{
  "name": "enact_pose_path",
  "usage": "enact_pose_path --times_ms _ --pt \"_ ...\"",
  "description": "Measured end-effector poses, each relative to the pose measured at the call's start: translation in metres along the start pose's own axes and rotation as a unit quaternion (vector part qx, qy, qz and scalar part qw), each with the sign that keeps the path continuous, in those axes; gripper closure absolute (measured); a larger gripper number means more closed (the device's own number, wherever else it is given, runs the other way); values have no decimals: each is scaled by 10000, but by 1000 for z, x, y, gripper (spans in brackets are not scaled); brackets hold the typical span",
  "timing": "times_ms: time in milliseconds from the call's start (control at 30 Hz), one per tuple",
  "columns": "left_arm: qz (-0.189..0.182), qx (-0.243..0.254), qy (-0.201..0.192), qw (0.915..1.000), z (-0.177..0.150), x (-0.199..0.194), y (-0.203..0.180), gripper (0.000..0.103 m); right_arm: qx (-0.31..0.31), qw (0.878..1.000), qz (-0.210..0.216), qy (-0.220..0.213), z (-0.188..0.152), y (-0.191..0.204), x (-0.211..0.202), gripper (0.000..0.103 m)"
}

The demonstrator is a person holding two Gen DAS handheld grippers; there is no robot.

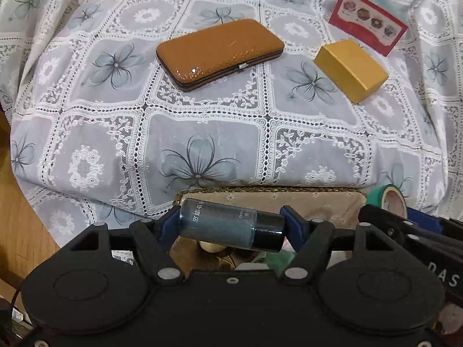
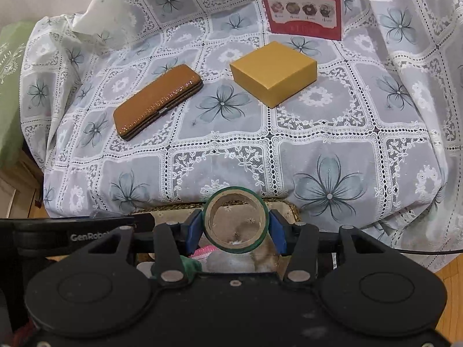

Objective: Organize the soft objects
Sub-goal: 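Carry the cylinder in left tool and tape in right tool over the basket, then open left tool to drop the cylinder while right tool drops the tape into basket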

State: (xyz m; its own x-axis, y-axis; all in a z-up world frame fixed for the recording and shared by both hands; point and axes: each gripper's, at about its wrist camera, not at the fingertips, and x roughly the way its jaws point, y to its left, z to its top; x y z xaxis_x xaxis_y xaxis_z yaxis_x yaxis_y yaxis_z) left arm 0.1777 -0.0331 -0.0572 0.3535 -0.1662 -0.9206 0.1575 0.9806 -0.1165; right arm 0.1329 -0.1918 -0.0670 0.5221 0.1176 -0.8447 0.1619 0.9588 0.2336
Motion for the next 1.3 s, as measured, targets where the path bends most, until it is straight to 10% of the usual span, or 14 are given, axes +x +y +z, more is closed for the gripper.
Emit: enact_pose_path --times_ms 433,1300 --pt "180 9 152 9997 -16 2 1 30 -156 9999 -44 17 -12 3 -5 45" --pt "531 154 -860 9948 -88 -71 -14 22 -292 9962 -223 -785 -79 0 -88 26"
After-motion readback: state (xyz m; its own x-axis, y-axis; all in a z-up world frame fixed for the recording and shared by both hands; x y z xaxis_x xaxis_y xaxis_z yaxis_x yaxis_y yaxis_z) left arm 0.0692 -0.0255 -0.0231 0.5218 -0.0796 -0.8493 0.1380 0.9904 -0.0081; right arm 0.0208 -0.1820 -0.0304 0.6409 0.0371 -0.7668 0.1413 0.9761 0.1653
